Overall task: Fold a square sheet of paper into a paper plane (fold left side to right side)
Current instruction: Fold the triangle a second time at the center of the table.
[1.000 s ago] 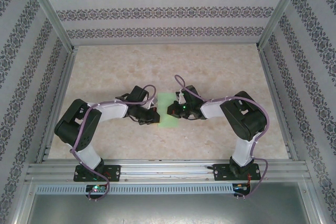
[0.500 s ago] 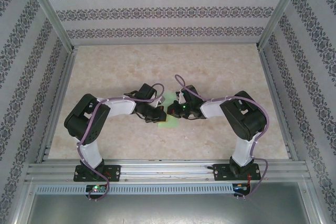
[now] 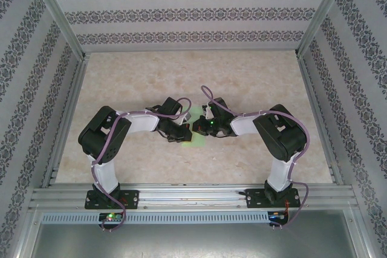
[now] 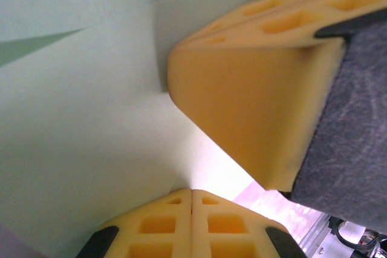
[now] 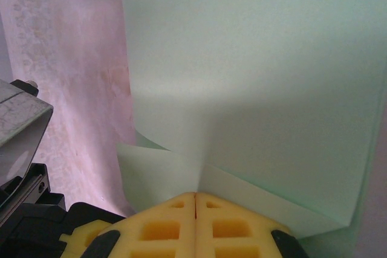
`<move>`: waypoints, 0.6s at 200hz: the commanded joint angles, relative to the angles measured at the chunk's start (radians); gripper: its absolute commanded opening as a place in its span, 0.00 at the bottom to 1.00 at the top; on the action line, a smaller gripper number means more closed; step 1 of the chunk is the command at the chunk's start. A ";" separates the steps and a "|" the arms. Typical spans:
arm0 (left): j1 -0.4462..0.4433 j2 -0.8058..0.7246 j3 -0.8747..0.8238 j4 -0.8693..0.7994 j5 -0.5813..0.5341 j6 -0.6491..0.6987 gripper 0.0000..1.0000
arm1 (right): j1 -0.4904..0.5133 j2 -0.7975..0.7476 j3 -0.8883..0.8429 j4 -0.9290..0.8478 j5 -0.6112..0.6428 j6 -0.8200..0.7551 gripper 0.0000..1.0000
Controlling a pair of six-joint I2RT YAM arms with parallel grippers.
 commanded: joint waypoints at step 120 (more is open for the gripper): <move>0.020 -0.090 -0.165 0.047 -0.039 -0.043 0.00 | -0.046 0.065 -0.037 -0.220 0.137 -0.091 0.00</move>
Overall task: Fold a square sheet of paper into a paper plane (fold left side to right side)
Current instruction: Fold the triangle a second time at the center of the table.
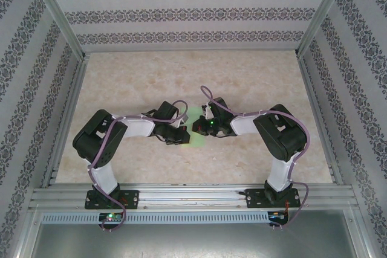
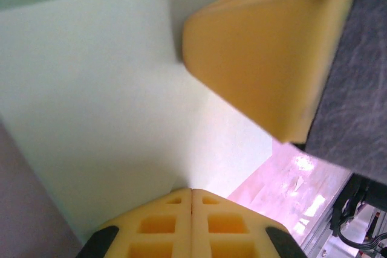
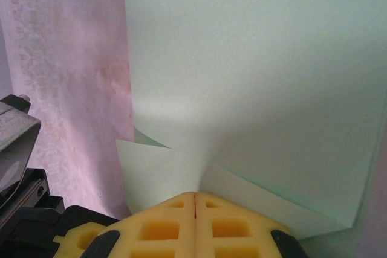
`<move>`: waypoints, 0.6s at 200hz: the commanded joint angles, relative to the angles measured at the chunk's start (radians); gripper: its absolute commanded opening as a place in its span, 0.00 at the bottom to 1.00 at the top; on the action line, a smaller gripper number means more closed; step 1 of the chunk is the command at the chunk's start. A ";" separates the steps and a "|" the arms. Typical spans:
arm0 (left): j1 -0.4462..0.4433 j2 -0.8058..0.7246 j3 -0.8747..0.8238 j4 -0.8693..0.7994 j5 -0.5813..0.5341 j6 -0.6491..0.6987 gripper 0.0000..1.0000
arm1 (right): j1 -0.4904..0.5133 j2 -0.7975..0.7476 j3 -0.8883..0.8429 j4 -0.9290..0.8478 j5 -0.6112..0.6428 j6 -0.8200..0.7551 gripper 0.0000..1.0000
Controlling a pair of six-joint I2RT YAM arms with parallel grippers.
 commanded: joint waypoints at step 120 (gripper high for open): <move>0.062 -0.080 -0.139 -0.075 -0.056 -0.015 0.00 | -0.043 0.066 -0.036 -0.210 0.137 -0.062 0.00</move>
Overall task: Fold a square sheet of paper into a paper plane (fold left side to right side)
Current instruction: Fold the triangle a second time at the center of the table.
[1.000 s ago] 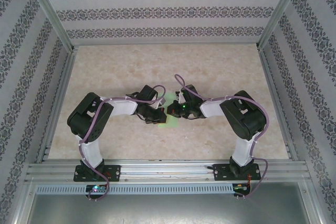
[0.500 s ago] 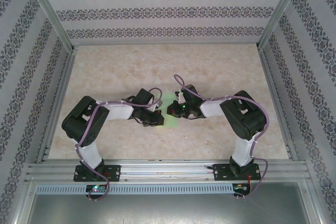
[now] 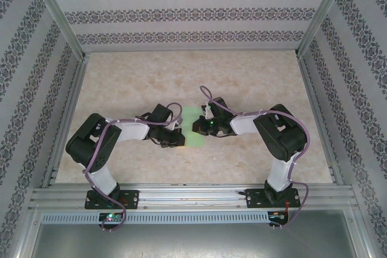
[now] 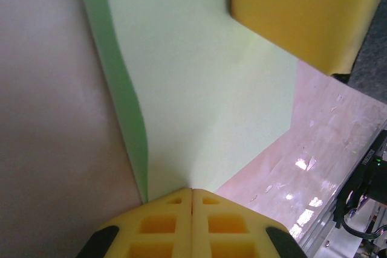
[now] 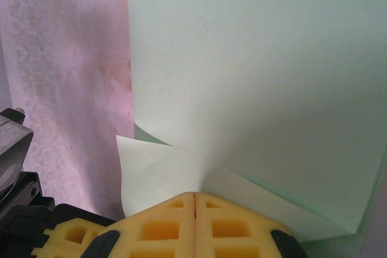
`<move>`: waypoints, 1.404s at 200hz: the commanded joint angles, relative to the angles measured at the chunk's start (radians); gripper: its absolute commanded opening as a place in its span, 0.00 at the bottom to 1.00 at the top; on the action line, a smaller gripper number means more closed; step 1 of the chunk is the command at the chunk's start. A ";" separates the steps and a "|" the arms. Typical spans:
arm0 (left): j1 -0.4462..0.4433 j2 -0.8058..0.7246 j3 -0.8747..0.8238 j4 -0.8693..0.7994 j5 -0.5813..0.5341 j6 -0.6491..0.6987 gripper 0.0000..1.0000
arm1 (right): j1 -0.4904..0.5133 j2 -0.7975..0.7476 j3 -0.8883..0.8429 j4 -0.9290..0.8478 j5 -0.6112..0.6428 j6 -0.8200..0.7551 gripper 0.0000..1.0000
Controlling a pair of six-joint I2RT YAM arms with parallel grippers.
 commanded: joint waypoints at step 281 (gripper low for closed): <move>0.073 0.060 0.115 0.104 0.125 -0.033 0.37 | -0.085 -0.450 -0.190 -0.177 0.241 -0.096 0.61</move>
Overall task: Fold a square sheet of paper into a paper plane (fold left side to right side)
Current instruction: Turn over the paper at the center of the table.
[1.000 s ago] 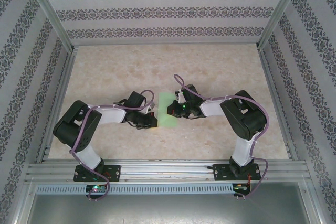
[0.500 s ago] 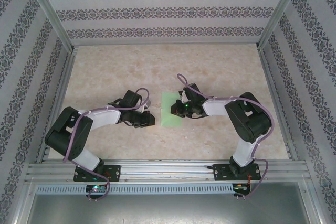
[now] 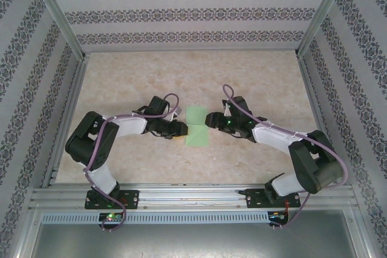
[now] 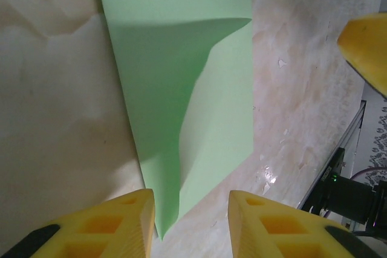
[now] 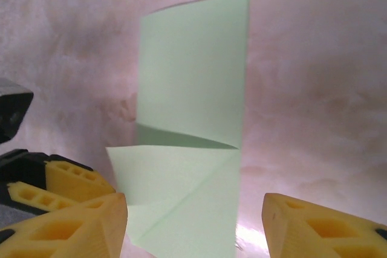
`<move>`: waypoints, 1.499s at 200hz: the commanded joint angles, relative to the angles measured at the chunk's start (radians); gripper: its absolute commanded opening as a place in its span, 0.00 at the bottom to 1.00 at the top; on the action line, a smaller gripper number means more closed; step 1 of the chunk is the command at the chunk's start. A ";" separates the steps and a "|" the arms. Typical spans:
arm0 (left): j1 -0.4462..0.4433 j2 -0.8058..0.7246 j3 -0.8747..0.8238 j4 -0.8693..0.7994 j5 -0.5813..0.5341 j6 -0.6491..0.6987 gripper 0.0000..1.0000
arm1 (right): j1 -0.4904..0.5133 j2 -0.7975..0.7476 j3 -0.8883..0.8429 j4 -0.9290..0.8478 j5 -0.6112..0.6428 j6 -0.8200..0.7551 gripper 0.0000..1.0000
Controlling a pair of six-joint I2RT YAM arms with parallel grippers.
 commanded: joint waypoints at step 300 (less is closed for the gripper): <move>0.010 -0.054 -0.055 0.198 -0.025 -0.107 0.03 | 0.061 0.316 -0.029 0.649 -0.165 0.263 0.38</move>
